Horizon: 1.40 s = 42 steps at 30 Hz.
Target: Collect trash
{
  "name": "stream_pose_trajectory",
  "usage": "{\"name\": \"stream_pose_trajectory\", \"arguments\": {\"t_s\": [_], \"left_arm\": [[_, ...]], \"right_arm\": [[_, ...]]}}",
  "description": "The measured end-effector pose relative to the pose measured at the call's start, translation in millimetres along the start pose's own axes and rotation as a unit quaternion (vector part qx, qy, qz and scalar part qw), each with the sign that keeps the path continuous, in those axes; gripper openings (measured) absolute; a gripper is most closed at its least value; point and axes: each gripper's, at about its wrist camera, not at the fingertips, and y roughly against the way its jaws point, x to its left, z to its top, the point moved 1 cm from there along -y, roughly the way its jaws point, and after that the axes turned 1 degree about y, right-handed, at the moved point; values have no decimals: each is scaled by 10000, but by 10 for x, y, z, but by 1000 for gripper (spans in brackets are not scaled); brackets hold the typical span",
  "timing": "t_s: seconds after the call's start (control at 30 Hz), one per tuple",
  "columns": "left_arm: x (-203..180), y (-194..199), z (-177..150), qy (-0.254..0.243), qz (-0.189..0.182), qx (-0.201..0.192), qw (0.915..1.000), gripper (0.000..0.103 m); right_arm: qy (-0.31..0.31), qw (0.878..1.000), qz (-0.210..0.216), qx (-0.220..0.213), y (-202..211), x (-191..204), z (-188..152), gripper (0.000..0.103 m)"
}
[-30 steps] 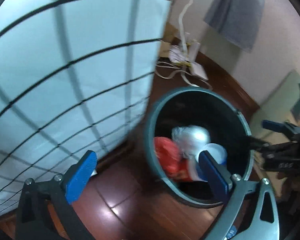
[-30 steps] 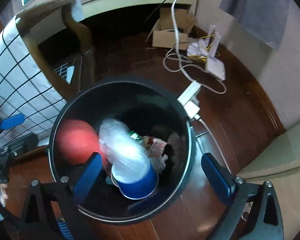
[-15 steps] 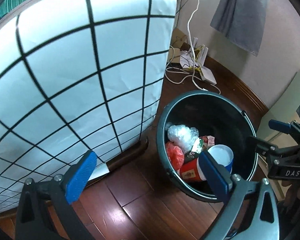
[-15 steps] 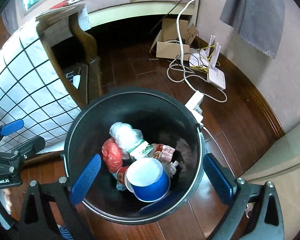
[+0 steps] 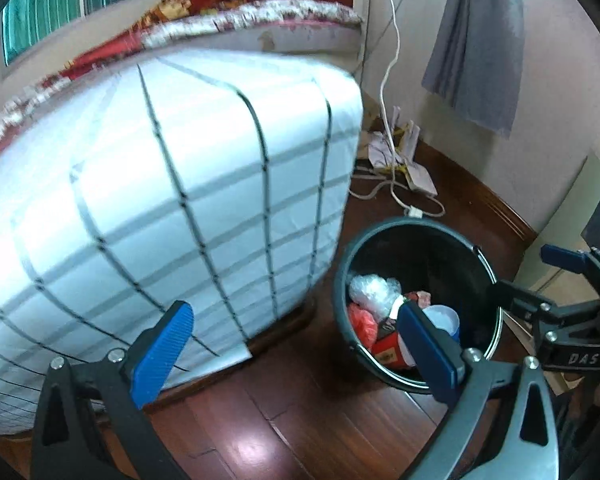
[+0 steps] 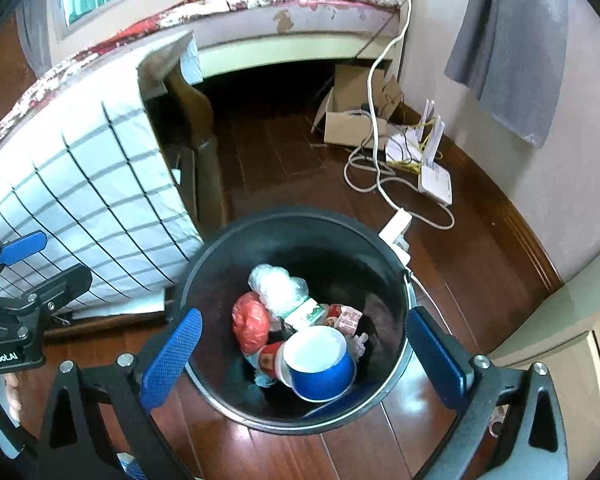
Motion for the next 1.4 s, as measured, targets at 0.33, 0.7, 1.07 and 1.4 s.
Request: {"name": "stream_pose_trajectory", "arguments": {"t_s": [0.33,0.7,1.07,1.4], "left_arm": [[282,762,167,210,269,-536,9980,102],[366,1412,370,217,378,-1025,9938,102],[342,2034,366,280,439,-1338,9896,102],[362,2604,179,392,750,-1761,9807,102]], "right_arm": [[233,9972,-2,-716,857,481,280,103],[133,9936,-4,-1120,1541,680,466,103],[243,9890,64,-1459,2263,853,393,103],[430,9855,-1,-1641,2824,983,285,103]]}}
